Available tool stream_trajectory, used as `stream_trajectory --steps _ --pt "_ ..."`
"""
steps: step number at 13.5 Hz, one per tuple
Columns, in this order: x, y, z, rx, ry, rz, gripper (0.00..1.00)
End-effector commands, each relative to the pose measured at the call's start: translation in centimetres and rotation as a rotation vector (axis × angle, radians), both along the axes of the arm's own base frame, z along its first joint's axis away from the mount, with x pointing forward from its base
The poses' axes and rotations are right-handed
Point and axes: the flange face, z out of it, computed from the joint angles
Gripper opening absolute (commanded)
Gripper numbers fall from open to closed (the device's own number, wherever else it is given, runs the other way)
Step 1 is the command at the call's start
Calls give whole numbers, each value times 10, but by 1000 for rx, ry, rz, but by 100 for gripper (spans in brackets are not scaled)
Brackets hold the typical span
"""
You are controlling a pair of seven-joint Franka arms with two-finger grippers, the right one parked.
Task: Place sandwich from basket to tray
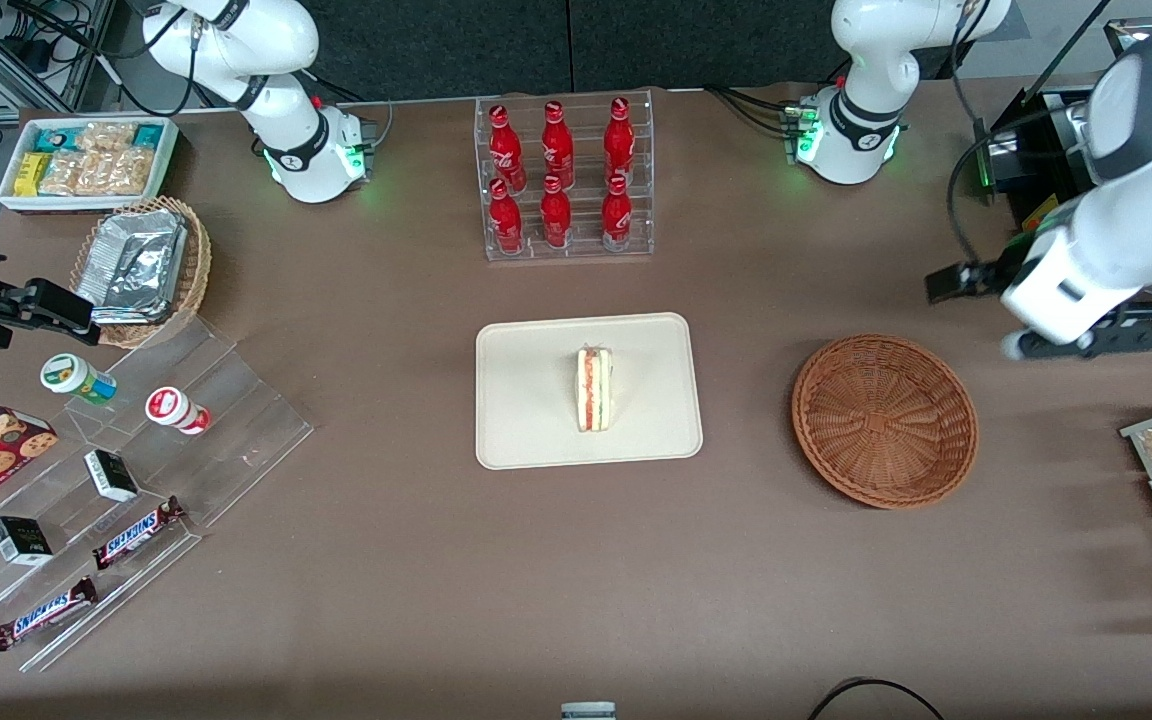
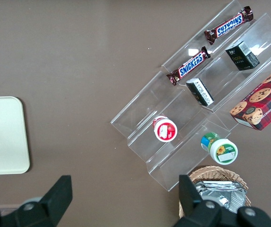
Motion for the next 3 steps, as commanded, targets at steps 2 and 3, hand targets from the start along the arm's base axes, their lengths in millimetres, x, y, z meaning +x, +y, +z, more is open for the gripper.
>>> stream_trajectory --steps 2,3 --pt "-30 24 28 -6 12 -58 100" --pt "-30 26 29 -5 11 -59 100"
